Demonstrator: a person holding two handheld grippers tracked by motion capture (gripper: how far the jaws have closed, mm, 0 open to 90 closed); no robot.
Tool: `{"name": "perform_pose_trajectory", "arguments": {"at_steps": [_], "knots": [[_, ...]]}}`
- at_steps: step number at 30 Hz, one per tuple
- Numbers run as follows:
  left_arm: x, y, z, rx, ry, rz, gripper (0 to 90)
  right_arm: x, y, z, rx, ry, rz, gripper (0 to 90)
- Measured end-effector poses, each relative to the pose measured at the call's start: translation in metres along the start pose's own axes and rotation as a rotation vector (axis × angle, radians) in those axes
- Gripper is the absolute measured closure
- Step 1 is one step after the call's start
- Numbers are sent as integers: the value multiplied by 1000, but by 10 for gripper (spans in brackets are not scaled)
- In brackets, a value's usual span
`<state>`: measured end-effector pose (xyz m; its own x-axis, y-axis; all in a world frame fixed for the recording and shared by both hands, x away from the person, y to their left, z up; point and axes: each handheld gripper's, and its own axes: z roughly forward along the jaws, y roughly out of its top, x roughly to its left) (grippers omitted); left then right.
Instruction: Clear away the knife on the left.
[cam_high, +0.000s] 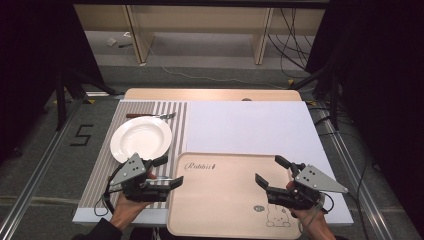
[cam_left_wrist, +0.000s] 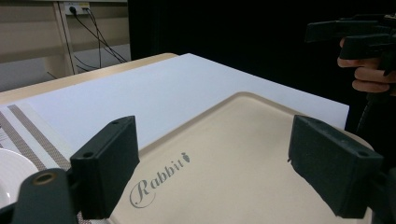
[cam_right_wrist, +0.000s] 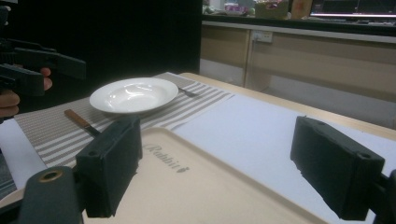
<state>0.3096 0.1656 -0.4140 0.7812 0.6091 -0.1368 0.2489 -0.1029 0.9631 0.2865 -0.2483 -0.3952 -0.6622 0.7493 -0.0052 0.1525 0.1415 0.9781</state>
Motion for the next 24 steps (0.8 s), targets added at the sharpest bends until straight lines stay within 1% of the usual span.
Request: {"name": "perform_pose_trajectory", "arguments": {"at_steps": [5, 9, 11, 14, 17, 18, 20, 22, 24], "knots": [[1, 0, 0, 7, 0, 1, 159, 0, 0, 0, 0, 1, 0, 176], [3, 2, -2, 14, 0, 24, 159, 0, 0, 0, 0, 2, 2, 177], [5, 2, -3, 18, -3, 16, 160, 0, 0, 0, 0, 3, 1, 176], [7, 2, -3, 29, -9, 14, 161, 0, 0, 0, -2, 3, 2, 177], [9, 2, -2, 53, -44, 12, 166, 0, 0, 1, -1, 5, 4, 176], [11, 2, -1, 75, -74, 1, 167, 0, 0, 1, -2, 5, 3, 176], [11, 2, -2, 82, -66, 7, 167, 0, 0, 1, -2, 5, 4, 177], [13, 3, -3, 84, -66, 8, 166, 0, 0, 0, -1, 5, 2, 177], [16, 4, -5, 95, -69, -7, 167, 0, 0, 1, 0, 7, 4, 176]]}}
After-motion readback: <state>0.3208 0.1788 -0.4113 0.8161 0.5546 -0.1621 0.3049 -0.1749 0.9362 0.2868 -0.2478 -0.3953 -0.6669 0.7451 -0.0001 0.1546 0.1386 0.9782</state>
